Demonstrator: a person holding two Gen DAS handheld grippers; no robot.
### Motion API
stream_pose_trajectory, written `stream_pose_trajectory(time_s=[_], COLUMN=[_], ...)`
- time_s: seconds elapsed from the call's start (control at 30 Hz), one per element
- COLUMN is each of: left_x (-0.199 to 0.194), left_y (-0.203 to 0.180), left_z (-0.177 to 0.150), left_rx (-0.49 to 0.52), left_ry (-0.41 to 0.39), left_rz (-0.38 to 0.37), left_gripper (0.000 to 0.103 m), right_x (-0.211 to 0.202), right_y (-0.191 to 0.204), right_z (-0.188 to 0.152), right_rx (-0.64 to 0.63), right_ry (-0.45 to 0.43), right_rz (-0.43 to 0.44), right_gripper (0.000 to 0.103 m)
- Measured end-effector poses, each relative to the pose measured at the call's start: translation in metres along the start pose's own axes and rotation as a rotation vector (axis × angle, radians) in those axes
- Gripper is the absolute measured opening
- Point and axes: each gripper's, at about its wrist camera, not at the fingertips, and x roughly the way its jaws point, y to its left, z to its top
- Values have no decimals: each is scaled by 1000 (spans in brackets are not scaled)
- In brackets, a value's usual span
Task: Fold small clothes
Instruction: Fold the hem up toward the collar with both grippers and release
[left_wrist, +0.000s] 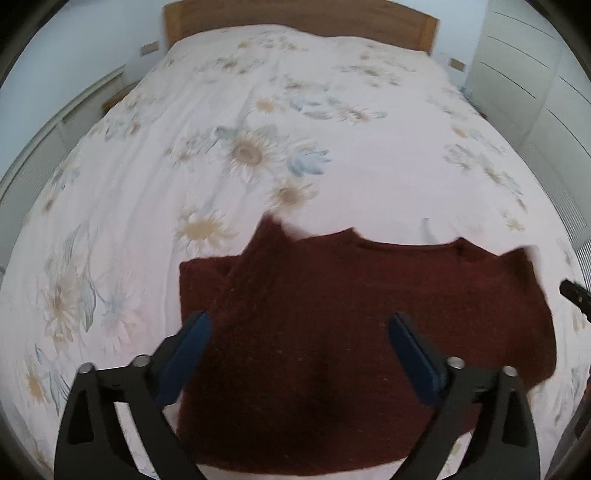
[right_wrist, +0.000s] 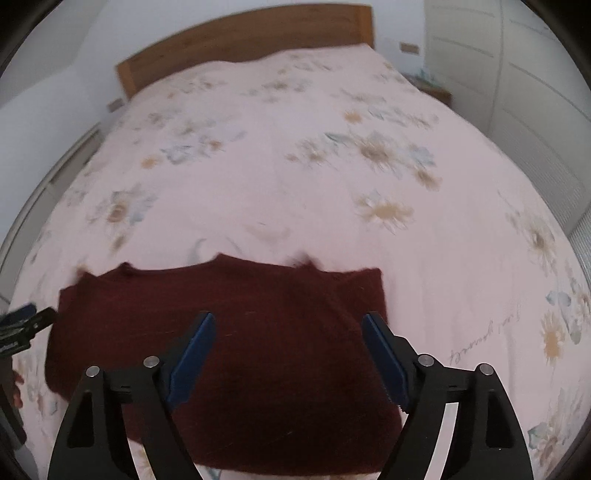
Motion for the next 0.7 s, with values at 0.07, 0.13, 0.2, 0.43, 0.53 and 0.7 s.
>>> stream_pose_trajectory(time_s=[0.07, 0.13, 0.2, 0.43, 0.53, 0.7], left_x=[-7, -13, -15, 10, 28, 49], left_y=[-11, -23, -34, -56, -52, -35], left_z=[-2, -8, -16, -52, -69, -91], left_rx=[29, 38, 50, 100, 107, 111], left_ry=[-32, -56, -73, -35, 4, 48], left_rz=[-15, -62, -100, -109, -75, -43], left_gripper=[102, 102, 102, 102, 102, 102], right_x=[-4, -6, -5, 27, 43, 55], right_y=[18, 35, 54, 89, 87, 70], right_z=[-8, -17, -29, -80, -99, -112], right_rx=[-35, -74, -119, -233, -245, -212], right_ry=[-7, -16, -27, 24, 54, 50], right_rz=[30, 42, 47, 12, -17, -37], right_gripper=[92, 100, 103, 103, 103, 103])
